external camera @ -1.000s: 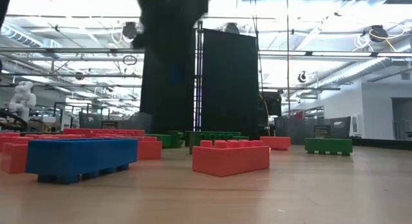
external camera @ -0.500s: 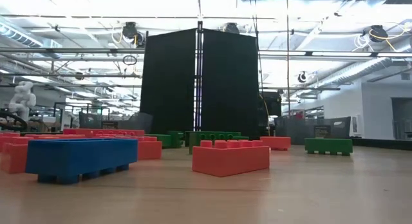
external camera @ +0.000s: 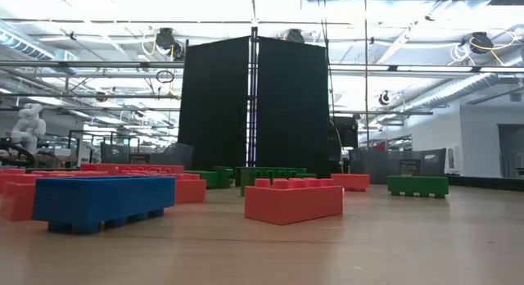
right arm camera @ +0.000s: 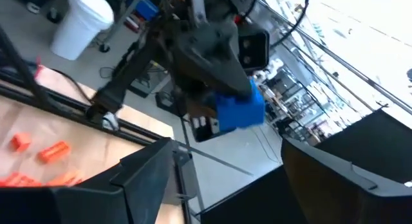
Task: Sort blocks
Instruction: Put the blue game piece into the bottom black bin
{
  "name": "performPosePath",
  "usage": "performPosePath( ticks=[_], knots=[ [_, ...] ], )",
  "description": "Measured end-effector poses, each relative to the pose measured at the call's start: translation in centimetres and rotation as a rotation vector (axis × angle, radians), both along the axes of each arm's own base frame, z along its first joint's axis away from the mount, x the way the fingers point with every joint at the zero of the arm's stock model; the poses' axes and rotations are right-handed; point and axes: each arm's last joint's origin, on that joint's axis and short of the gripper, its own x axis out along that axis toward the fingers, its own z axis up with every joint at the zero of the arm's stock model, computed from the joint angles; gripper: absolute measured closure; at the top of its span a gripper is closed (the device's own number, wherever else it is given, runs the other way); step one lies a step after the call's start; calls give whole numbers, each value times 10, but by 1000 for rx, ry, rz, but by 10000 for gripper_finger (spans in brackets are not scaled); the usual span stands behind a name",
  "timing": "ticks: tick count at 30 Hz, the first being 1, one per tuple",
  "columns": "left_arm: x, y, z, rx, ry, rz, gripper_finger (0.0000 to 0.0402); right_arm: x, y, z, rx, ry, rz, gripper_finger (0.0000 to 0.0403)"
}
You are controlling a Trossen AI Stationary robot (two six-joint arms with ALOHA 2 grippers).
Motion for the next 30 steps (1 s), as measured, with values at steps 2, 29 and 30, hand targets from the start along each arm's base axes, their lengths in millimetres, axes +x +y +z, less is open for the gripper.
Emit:
performPosePath(
  ticks=[2,29,30],
  knots=[
    [-1,-1,2,2,-25,-27,322,7,-3,1,-5,-15,-1,111],
    [-1,-2,2,18,-23,-76,322,59,-23,-6,-96,-39,75,159],
    [-1,-3,1,20,-22,-82,322,60,-23,-6,-101,-38,74,170]
  ],
)
